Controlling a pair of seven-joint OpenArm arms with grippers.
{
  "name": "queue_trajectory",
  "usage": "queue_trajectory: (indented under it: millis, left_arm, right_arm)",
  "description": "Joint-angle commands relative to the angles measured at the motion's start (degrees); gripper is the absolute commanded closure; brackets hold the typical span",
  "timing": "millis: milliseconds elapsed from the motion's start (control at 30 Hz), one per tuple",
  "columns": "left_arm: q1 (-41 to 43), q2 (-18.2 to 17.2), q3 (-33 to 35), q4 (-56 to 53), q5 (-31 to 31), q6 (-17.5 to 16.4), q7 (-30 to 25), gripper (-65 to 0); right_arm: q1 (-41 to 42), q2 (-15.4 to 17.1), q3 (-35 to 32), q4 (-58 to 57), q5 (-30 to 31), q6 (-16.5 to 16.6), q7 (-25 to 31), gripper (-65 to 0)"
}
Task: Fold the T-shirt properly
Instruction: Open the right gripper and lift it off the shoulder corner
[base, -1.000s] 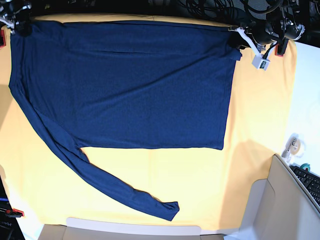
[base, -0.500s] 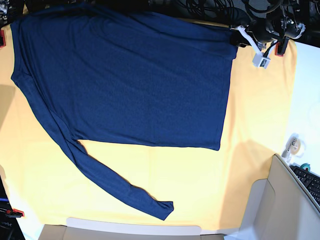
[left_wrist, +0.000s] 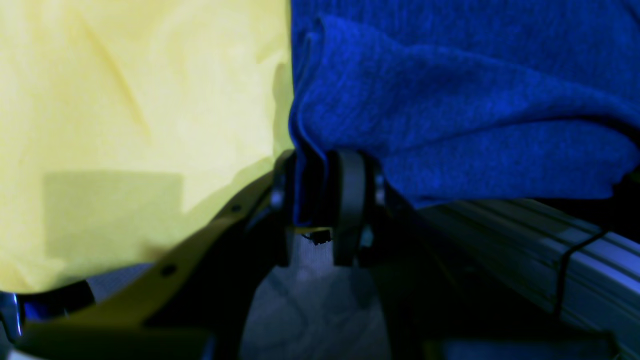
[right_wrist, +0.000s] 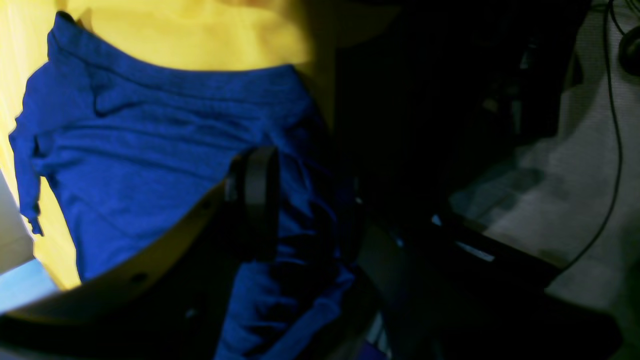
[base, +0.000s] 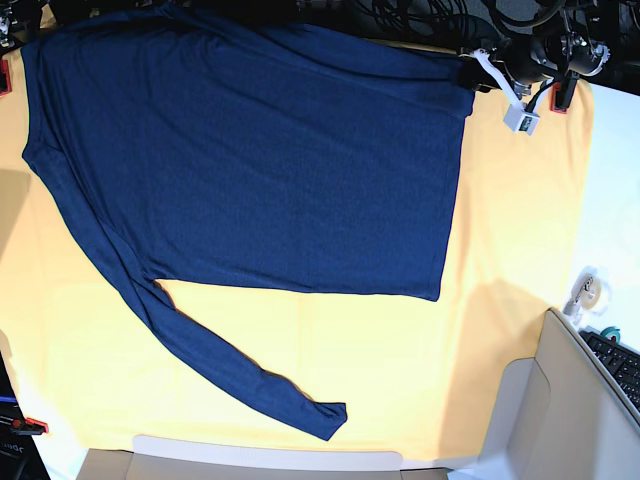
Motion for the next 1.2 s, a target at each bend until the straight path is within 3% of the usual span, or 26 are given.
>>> queue_trajectory:
  millis: [0, 233, 367, 600, 733, 933, 1167]
  left_arm:
    - [0.1, -0.7, -0.2, 1.0, -0.5, -0.2, -0.3, -12.5]
    - [-0.1, -0.7, 0.0, 1.0, -0.5, -0.2, -0.2, -12.5]
    - [-0.2, -0.7, 0.1, 1.0, -0.5, -0.2, -0.2, -12.5]
    - [-0.2, -0.7, 0.1, 1.0, -0.5, -0.2, -0.2, -12.5]
    - [-0.2, -0.7, 0.1, 1.0, -0.5, -0.2, -0.2, -12.5]
    - [-0.2, -0.7, 0.2, 1.0, -0.5, -0.2, -0.2, -12.6]
    - [-0.3, -0.7, 0.2, 1.0, -0.5, -0.2, -0.1, -12.6]
  right_arm:
    - [-2.1, 0.8, 0.6, 0.8, 0.6, 0.1, 0.2, -18.2]
    - [-7.4, -3.1, 0.9, 0.7, 0.6, 1.2, 0.2, -18.5]
    - [-8.7, -6.4, -0.7, 0.5, -1.0, 8.7, 0.2, -18.5]
    - [-6.6, -8.7, -9.9, -3.2, -11.3, 21.2, 0.5, -18.6]
    - [-3.2, -8.8, -11.6, -10.0, -16.9, 24.6, 0.5, -18.6]
    - [-0.8, -8.8, -11.6, -13.8, -19.7, 27.0, 0.6, -18.9]
    - [-4.2, -8.9, -12.2, -9.7, -19.3, 31.6, 0.2, -36.5]
